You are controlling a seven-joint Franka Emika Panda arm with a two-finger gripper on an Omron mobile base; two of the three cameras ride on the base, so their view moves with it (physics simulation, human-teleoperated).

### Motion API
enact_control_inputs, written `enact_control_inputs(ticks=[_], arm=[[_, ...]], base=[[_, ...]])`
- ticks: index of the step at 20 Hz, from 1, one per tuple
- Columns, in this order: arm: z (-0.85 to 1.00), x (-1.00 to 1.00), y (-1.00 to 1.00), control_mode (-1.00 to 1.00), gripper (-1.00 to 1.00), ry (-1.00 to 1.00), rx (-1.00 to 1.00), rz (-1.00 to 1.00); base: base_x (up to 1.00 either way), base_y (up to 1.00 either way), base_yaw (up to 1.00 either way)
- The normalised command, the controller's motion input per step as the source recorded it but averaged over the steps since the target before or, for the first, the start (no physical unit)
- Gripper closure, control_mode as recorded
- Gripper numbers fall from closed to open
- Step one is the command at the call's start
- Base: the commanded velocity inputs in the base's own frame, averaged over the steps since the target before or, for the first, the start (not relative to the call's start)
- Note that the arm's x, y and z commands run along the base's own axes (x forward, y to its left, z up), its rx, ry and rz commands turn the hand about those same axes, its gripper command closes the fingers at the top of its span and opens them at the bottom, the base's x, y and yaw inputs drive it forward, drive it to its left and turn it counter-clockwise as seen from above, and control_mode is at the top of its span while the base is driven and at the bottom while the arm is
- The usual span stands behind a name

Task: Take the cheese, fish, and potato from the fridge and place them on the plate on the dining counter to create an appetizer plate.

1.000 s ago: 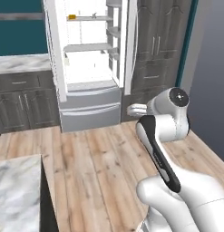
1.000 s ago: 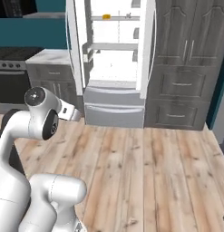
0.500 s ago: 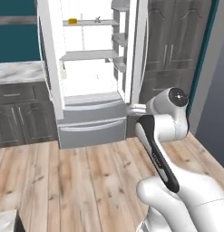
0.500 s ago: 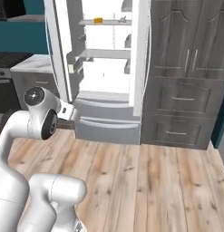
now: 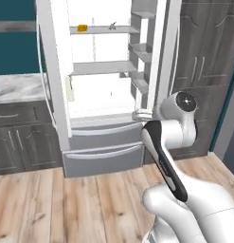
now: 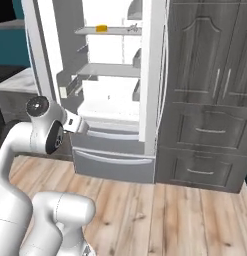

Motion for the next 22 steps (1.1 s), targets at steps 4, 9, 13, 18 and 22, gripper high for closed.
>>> enact_control_inputs(ticks=[4,9,13,18,22], arm=[[0.00,0.00,0.00,1.00,-1.00,0.00,0.00,0.00],[0.00,0.00,0.00,1.00,-1.00,0.00,0.00,0.00],[0.00,0.00,0.00,1.00,-1.00,0.00,0.00,0.00],[0.00,0.00,0.00,1.00,-1.00,0.00,0.00,0.00],[0.00,0.00,0.00,1.00,-1.00,0.00,0.00,0.00]], base=[[1.00,-0.09,0.03],[1.00,-0.01,0.01],[1.00,0.00,0.00],[1.00,0.00,0.00],[1.00,0.00,0.00]])
